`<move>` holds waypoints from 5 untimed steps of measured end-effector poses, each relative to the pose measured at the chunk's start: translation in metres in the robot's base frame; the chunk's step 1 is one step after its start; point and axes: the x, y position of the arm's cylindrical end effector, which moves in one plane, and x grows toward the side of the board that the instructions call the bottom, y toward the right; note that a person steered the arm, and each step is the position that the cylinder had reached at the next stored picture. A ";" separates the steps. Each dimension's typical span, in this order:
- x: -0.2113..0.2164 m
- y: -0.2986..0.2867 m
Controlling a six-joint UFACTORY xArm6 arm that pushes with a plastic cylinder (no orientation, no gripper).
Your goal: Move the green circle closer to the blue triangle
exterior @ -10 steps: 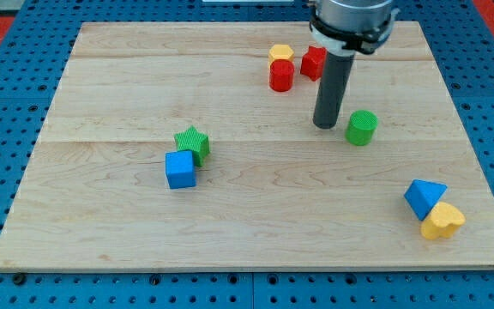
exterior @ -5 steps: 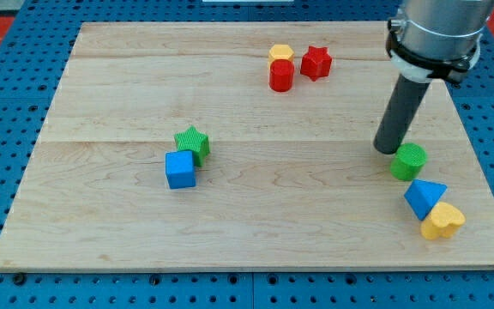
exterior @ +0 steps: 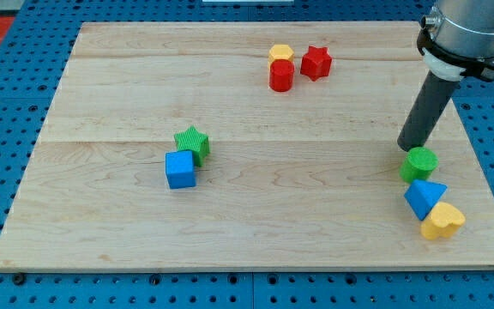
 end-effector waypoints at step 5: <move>0.024 -0.042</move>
